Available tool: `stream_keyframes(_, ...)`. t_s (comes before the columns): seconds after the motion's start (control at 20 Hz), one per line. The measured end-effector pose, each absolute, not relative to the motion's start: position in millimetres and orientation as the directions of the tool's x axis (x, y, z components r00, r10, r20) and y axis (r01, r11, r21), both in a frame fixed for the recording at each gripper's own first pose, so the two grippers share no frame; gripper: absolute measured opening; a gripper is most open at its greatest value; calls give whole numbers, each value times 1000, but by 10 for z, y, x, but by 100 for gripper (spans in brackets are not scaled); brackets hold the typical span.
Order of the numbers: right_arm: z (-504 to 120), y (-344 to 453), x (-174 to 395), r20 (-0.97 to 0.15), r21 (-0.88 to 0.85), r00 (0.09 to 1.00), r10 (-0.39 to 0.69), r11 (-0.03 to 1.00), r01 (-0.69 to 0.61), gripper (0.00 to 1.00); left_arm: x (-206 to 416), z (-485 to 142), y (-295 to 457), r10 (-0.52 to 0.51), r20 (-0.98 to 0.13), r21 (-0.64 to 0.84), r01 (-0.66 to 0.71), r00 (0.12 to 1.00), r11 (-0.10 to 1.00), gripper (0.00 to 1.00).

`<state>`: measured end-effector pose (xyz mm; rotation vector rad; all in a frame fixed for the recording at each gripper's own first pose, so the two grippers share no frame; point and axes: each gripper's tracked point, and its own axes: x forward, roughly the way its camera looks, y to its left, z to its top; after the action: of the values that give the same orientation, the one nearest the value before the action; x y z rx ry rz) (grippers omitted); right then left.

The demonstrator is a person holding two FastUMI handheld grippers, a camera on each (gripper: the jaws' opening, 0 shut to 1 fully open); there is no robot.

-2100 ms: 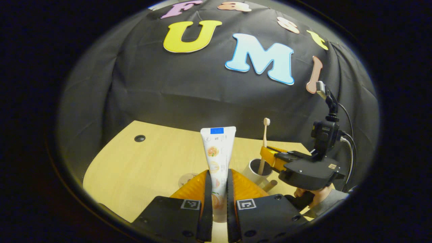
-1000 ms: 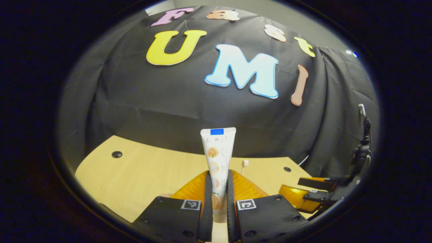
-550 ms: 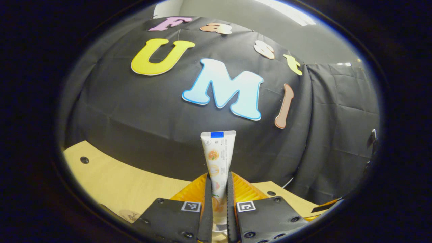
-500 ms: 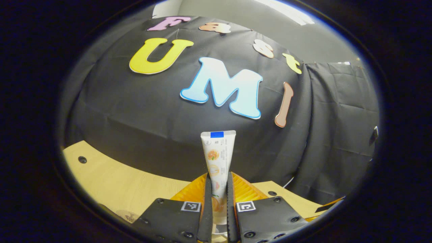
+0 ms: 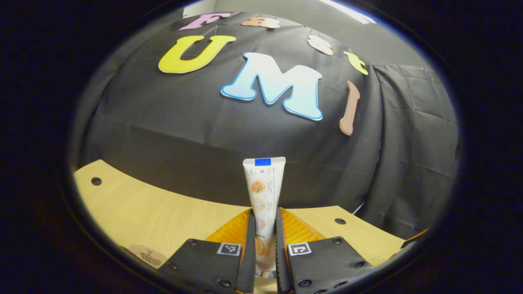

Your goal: Put the toothbrush and toothpaste on the desktop into the cup, then pick up the cup and place it on the coaster on the desktop.

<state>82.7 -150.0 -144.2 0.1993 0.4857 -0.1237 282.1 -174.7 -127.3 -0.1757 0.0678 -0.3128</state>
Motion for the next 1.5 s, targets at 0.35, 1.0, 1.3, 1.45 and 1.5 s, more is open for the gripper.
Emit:
stream_keyframes(0.35,-1417,-1308,897,-472,162,881,-35,979,126,94,2687,-1333,-1851,-338,-70,-132,327,939,936,65)
stream_keyframes(1.0,-1266,-687,1174,-450,135,890,73,991,-13,94,2190,-696,-1333,-305,-42,-85,300,952,950,96)
stream_keyframes(1.3,-1306,-284,1415,-475,130,866,155,986,-105,94,1954,-720,-881,-226,-94,-86,218,970,972,96)
stream_keyframes(1.45,-1387,-126,1530,-513,122,836,196,980,-155,94,1844,-777,-650,-180,-132,-92,169,975,981,96)
stream_keyframes(1.5,-1427,-89,1567,-529,119,824,204,979,-166,94,1814,-798,-581,-167,-143,-96,154,976,983,96)
